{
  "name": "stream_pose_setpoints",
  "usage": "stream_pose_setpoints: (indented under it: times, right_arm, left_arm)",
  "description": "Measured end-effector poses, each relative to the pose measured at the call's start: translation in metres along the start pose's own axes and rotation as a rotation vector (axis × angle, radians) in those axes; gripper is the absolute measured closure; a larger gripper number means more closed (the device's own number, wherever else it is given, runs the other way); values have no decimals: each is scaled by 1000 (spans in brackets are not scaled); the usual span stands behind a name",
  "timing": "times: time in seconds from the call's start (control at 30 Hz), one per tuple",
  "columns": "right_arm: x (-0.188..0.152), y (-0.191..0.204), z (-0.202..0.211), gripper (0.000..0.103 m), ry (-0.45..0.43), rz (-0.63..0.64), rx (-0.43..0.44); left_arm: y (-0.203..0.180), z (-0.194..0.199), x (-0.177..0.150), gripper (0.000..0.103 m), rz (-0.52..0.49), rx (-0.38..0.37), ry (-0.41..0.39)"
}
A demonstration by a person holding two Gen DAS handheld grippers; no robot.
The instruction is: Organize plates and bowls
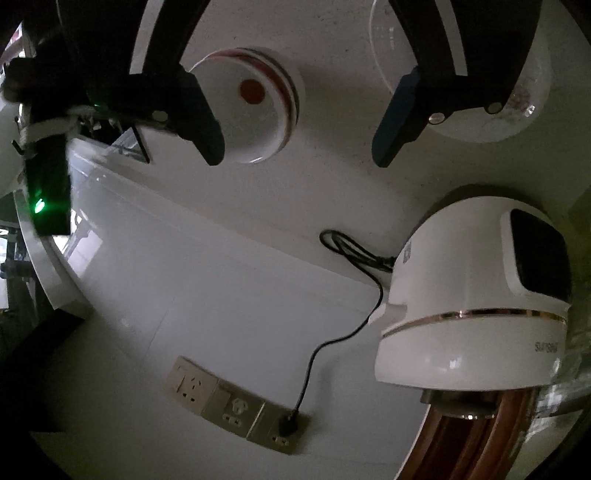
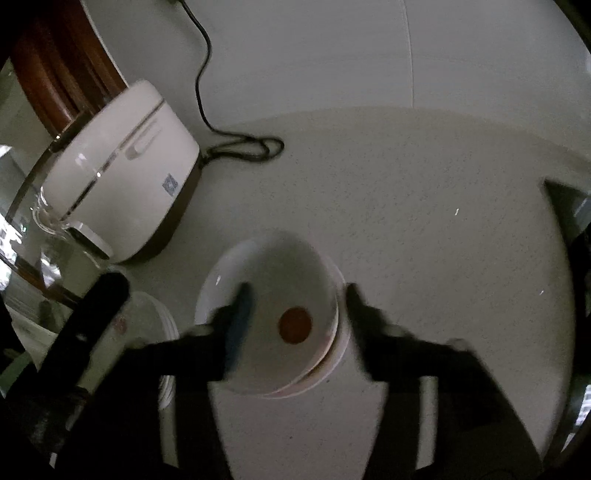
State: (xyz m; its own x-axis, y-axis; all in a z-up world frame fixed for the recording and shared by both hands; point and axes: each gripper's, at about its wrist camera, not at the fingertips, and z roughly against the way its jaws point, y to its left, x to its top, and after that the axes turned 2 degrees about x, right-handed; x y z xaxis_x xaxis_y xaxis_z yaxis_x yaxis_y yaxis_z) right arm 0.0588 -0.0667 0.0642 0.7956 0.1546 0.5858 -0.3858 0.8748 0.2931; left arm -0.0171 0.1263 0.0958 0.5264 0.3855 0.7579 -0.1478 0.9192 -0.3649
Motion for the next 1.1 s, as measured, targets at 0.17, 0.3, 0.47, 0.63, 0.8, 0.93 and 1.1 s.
stream_pose_setpoints:
  times: [0.17,0.3,0.47,0.63,0.8,0.93,1.1]
  right_arm:
    - [-1,1,17,36,-25,42,-51]
    - [-12,-21,28,26,-45,-25,-14]
    - [-35,-55,29,26,-48,-185,134]
    - [-52,-74,21,25,-49,-319,277]
    - [-64,-75,0,21,-17,-408,355]
    - [-67,-71,-15,21,4,-436,373]
    - [-65,-63,-29,21,22,-425,365]
  left_arm:
    - [-2,-9,-7,20,10,1,42]
    - [-6,-17,-10,20,-10,10,80]
    - [-2,-29,-9,20,62,-33,153]
    - [5,-45,-9,20,117,-35,217]
    - [-1,-64,-9,20,120,-1,302]
    - [-10,-77,-11,20,87,33,328]
    - [-6,-93,-14,20,114,49,356]
